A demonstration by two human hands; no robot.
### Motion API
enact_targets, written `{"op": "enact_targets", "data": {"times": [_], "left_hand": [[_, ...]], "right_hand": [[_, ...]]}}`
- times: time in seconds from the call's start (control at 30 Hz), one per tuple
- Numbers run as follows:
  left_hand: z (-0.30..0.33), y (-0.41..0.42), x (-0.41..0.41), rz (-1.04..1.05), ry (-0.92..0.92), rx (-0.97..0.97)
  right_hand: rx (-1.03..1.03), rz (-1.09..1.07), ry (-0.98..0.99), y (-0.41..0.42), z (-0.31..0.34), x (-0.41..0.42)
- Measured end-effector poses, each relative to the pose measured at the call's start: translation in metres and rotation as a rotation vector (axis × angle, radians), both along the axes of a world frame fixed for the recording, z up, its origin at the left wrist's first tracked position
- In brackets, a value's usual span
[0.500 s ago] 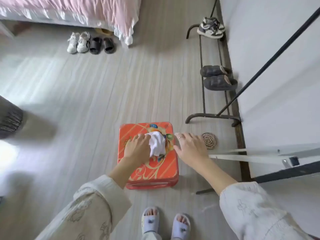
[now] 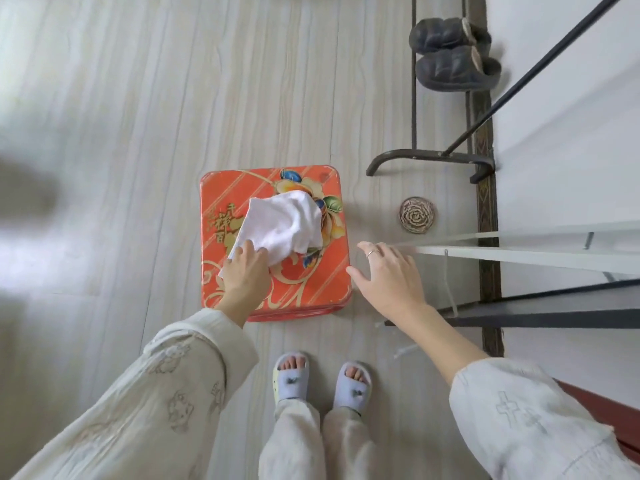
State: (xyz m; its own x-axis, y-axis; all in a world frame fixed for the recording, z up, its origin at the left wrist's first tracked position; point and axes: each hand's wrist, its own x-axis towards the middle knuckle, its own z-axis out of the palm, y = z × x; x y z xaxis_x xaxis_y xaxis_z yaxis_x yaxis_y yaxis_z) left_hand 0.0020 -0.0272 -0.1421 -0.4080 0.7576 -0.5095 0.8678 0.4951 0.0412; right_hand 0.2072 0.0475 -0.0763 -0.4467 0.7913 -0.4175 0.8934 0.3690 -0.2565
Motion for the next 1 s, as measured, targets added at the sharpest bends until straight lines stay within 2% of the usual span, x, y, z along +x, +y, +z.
{"op": "enact_targets", "data": {"times": [0.07, 0.17, 0.27, 0.37, 0.6, 0.73, 0.83, 1.0], "left_hand": [[0.013, 0.008, 0.002, 0.045, -0.062, 0.055], [0.043, 0.018, 0.007, 0.194, -0.277, 0.222], [0.095, 0.026, 0.013, 0.36, -0.533, 0.374], [0.158, 0.035, 0.018, 0.409, -0.682, 0.499], [0.289, 0.049, 0.045, 0.299, -0.902, 0.586], [0.359, 0.049, 0.071, 0.192, -0.959, 0.604], [0.403, 0.045, 0.093, 0.067, -0.974, 0.609], [0.467, 0.041, 0.137, -0.259, -0.988, 0.53]], "right_hand": [[-0.005, -0.007, -0.017, 0.0, 0.011, 0.002], [-0.037, -0.014, -0.027, -0.001, 0.036, 0.003], [-0.144, -0.034, 0.007, -0.002, 0.075, 0.0], [-0.181, -0.064, 0.079, -0.006, 0.122, -0.002], [-0.25, -0.202, 0.279, -0.019, 0.22, 0.005], [-0.235, -0.242, 0.389, -0.03, 0.261, 0.022], [-0.195, -0.267, 0.477, -0.038, 0.288, 0.042], [-0.205, -0.311, 0.694, -0.049, 0.343, 0.09]]}}
